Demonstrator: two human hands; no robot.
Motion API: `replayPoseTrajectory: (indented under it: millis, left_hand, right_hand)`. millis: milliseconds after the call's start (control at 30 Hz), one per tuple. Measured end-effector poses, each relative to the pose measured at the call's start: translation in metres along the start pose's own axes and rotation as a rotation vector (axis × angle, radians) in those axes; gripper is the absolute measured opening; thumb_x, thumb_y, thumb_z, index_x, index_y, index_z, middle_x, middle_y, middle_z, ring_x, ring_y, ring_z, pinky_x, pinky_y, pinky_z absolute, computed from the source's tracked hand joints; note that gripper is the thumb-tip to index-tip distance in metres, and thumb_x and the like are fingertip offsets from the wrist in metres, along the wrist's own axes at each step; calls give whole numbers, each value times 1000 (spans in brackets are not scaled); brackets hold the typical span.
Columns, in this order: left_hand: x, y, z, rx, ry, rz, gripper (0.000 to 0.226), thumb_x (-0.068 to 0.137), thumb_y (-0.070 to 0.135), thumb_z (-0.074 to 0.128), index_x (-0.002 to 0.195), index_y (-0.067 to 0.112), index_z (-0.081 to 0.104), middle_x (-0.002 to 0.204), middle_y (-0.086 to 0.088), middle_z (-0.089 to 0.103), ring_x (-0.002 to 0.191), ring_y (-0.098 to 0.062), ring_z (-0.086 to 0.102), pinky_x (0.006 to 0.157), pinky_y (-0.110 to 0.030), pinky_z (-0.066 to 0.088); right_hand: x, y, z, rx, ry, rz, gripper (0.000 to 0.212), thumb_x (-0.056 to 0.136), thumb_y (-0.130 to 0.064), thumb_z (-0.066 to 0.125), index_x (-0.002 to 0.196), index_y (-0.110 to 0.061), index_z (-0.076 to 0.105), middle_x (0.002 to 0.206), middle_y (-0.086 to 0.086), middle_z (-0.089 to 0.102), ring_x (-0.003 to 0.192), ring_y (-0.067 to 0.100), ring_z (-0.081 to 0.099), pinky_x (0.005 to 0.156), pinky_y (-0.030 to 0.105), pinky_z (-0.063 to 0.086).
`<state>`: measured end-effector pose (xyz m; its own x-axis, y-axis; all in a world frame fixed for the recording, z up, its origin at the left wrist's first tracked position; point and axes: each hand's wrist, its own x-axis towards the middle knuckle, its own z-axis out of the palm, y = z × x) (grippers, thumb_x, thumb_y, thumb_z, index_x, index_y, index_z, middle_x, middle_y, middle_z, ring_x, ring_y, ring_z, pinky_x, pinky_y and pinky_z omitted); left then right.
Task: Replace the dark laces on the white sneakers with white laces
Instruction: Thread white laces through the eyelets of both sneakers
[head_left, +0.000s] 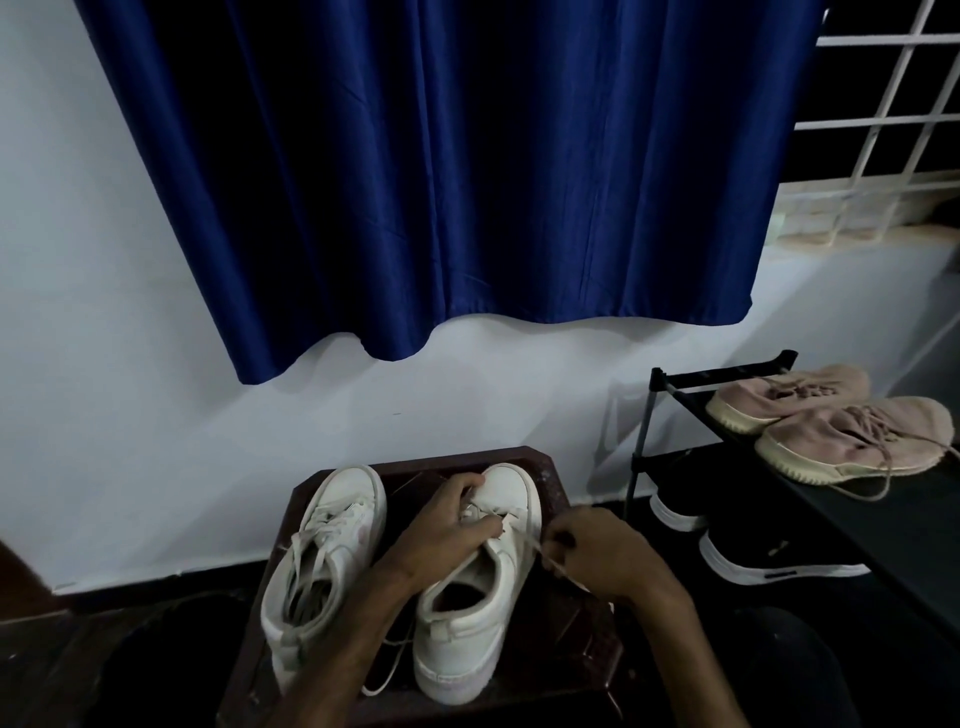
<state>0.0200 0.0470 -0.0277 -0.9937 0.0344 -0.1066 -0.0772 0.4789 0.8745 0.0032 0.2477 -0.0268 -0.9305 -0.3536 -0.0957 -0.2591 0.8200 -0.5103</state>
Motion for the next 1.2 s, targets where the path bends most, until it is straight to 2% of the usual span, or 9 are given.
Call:
replayPoseTrajectory:
  millis: [133,333,433,600,733,833,933,1067,1200]
  left_hand:
    - [1,-1,0,-20,7,11,83,50,56,58,127,27,50,122,3,58,107,-7,57,97,-24,44]
    - [1,-2,0,-36,2,22,85,51,56,56,129,25,49,121,3,59,104,-5,58,93,-22,45]
    - [0,-1,0,-30,8,25,85,50,56,55,128,24,50,120,2,58,102,-4,58,91,-21,44]
    - [-1,-1,-1,-9,2,24,74,55,52,61,125,27,53,120,7,58,104,-1,57,90,-18,42]
    - [-2,0,-2,6,1,18,53,62,41,62,114,33,56,118,9,58,104,1,56,93,-20,42]
    - [-4,0,-3,32,8,37,50,57,51,59,105,37,57,118,10,58,110,0,54,100,-25,42]
    - [-4,1,-4,42,12,42,49,57,55,57,103,38,56,118,10,58,110,-3,55,99,-26,42]
    - [-7,-3,-9,35,48,44,35,73,53,56,105,39,59,115,13,62,102,-3,60,93,-26,47]
    - [-20,-5,-16,33,19,51,37,78,48,58,114,41,55,115,15,63,105,0,60,96,-32,50]
  right_hand:
    - [4,-17,13,106,278,-55,26,80,-52,67,86,-26,64,82,-11,67,77,7,63,70,30,52]
    - [-1,-33,14,-55,358,-134,6,91,-31,56,93,-26,58,99,-7,62,94,16,61,72,31,45]
    - [-1,-41,19,-155,293,-77,23,97,-35,42,93,-16,54,104,2,61,100,23,57,76,34,44]
    - [15,-28,11,485,-6,138,44,96,-26,52,54,-18,46,49,-5,45,45,9,41,52,27,35]
    - [11,-18,3,880,-176,241,35,95,-26,59,63,-12,55,44,-5,37,36,8,26,38,19,21]
    - [15,-17,7,572,-79,112,39,96,-29,57,60,-15,56,45,-6,47,39,7,39,46,23,33]
    - [12,-16,11,171,191,31,32,90,-47,59,71,-22,60,69,-4,64,64,12,59,61,30,44]
    - [4,-24,13,130,277,-104,18,86,-42,66,83,-24,65,83,-9,67,77,9,62,69,32,51]
    - [6,-28,20,-18,314,-171,15,95,-34,50,96,-20,54,103,-2,61,93,21,60,71,35,46]
